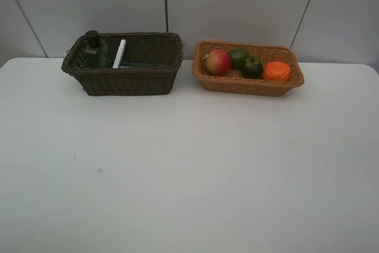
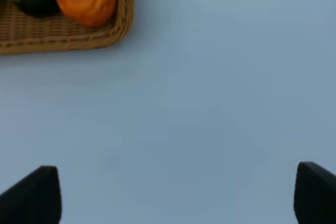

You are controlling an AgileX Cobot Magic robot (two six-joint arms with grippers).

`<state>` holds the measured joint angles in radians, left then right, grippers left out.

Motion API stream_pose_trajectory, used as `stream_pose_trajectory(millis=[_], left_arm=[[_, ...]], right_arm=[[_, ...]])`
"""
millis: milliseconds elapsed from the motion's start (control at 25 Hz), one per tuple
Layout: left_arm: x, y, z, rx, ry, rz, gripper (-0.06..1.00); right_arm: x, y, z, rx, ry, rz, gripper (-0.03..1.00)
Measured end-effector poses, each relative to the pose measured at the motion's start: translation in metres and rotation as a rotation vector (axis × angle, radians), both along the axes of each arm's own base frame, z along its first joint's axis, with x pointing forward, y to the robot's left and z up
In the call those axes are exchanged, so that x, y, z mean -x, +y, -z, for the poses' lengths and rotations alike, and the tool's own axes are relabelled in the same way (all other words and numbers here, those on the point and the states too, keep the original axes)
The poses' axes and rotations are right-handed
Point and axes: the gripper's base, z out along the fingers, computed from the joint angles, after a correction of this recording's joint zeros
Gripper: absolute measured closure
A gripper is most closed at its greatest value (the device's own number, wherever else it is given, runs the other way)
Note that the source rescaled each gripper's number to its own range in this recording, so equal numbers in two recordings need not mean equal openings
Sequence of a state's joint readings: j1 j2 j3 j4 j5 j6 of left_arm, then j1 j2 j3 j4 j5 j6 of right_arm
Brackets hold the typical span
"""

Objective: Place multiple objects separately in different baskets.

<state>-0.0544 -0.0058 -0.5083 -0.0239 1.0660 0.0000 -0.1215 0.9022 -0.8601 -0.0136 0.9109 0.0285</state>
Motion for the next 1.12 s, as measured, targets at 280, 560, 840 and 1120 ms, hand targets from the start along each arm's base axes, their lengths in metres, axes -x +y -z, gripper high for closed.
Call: stream_pose_trajectory(millis=[280,560,840,1120], left_arm=[[0.0,0.0,0.0,0.0,0.0,0.0,-0.06],[0.0,0.0,0.0,0.0,0.0,0.0,-0.06],[0.0,0.0,0.0,-0.001,0.0,-0.001,-0.06],[0.0,0.0,0.0,-0.002,0.0,-0.002,-0.06]], right_arm=[[0.102,0.015,0.023,-0.011,-0.217,-0.007,0.02],[0.157,0.025,0.046,-0.011,-0.357,-0.032,0.02],[0.168,0.028,0.053,0.011,-0.403,-0.078,0.02],[0.168,0.028,0.053,0.008,-0.404,-0.084,0.02]])
